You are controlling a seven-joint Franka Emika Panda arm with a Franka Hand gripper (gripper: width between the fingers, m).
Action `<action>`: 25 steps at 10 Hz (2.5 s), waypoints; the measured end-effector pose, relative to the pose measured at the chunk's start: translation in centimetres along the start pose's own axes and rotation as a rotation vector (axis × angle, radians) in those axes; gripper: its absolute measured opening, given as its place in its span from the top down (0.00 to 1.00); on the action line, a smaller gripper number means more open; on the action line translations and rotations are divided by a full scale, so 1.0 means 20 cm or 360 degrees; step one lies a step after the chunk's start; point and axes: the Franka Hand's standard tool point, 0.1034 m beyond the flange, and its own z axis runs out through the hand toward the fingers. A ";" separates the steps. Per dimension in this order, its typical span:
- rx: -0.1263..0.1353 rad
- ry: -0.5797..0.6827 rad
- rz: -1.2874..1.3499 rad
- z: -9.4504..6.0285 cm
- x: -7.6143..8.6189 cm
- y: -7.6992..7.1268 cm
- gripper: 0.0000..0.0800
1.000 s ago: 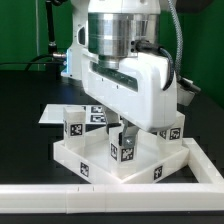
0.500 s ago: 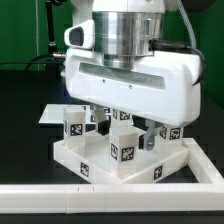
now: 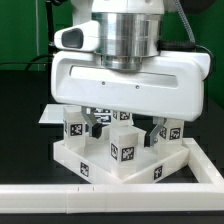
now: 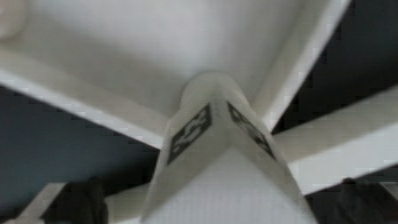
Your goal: Assemble square table
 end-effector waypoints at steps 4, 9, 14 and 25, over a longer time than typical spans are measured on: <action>-0.0012 0.0031 -0.0517 0.02 -0.02 -0.04 0.19; -0.0023 0.0030 -0.0590 0.02 -0.02 -0.03 0.50; -0.0005 0.0043 -0.0157 0.02 -0.01 0.00 0.64; 0.0019 0.0027 0.0977 0.02 -0.02 0.01 0.30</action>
Offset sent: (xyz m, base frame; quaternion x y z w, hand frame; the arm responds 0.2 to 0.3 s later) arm -0.0126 0.0196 -0.0050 0.0186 0.0277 -0.1450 0.9889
